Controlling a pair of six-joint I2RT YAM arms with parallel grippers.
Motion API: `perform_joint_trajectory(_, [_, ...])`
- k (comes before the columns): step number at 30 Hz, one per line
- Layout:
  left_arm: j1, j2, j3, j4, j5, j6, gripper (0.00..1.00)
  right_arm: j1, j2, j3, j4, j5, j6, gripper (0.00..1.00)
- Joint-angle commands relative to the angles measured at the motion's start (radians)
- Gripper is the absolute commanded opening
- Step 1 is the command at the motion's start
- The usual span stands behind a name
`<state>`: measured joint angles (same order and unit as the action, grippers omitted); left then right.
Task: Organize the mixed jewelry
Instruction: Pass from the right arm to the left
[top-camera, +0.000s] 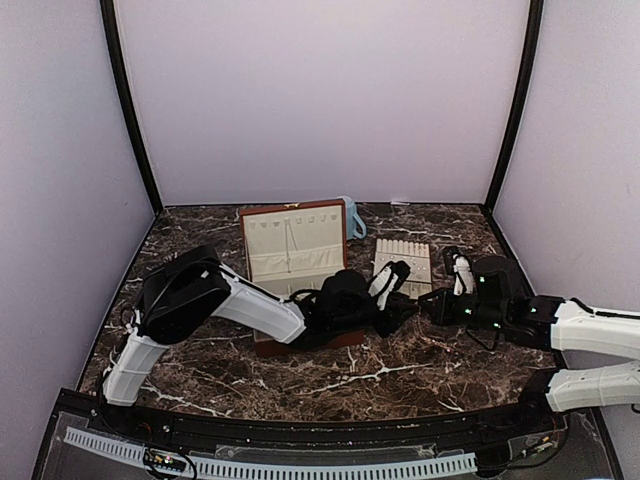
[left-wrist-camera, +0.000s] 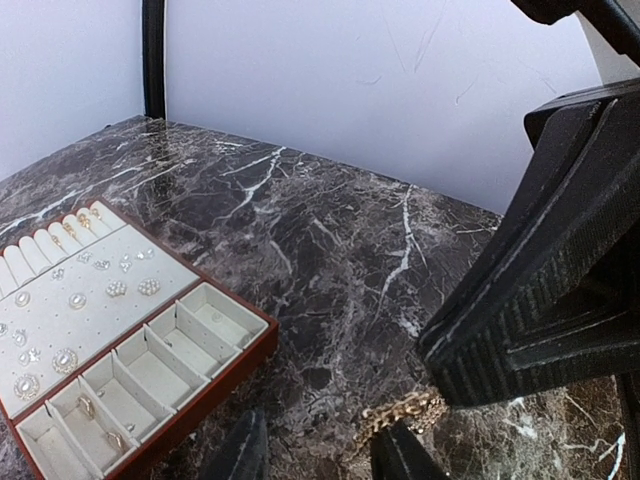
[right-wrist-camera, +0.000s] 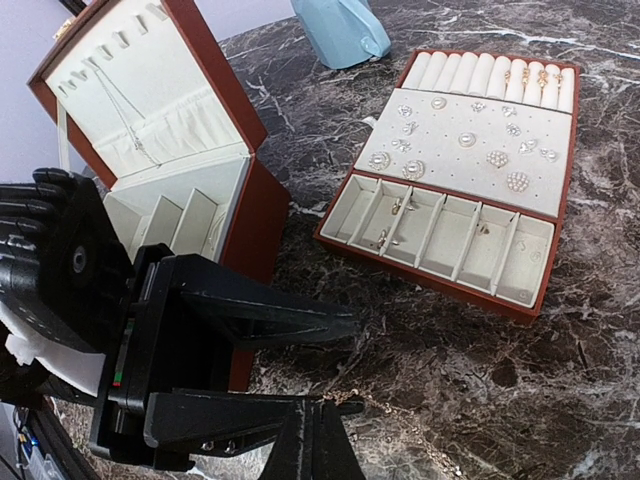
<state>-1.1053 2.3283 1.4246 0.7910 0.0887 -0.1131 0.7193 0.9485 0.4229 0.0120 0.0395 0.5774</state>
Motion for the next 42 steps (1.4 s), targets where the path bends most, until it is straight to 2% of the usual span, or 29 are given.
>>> perform_joint_trajectory(1, [-0.007,0.005,0.024,-0.002,0.01,-0.006,0.35,-0.001,-0.01,-0.012,0.034,-0.001,0.003,0.0])
perform_joint_trajectory(17, [-0.022,-0.003,-0.002,0.0,0.002,0.006,0.32,-0.001,-0.016,-0.012,0.025,0.019,0.009,0.0])
perform_joint_trajectory(32, [-0.033,-0.032,-0.052,0.027,-0.046,0.018,0.42,-0.001,-0.02,-0.013,0.021,0.03,0.015,0.0])
perform_joint_trajectory(42, [-0.033,-0.029,-0.033,0.007,-0.07,0.016,0.36,-0.001,-0.015,-0.015,0.029,0.022,0.017,0.0])
